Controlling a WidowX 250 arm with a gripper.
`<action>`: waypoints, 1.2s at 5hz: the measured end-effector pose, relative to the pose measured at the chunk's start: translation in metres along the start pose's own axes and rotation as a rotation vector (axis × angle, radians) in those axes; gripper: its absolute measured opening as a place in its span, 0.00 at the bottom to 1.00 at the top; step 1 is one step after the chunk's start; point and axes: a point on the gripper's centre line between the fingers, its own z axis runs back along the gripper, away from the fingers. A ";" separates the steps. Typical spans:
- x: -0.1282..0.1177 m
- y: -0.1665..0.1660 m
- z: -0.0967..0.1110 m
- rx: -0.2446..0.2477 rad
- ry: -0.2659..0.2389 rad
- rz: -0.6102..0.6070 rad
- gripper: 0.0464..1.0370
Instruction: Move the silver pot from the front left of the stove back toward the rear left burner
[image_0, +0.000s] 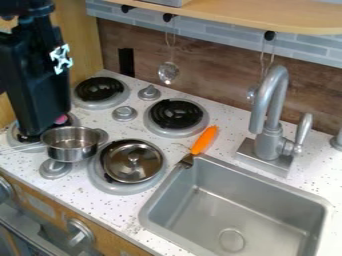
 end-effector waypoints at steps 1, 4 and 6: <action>-0.001 0.001 -0.002 -0.001 0.011 0.001 0.96; 0.041 0.076 -0.020 -0.043 0.010 0.093 0.96; 0.093 0.137 -0.069 0.047 0.018 0.167 0.96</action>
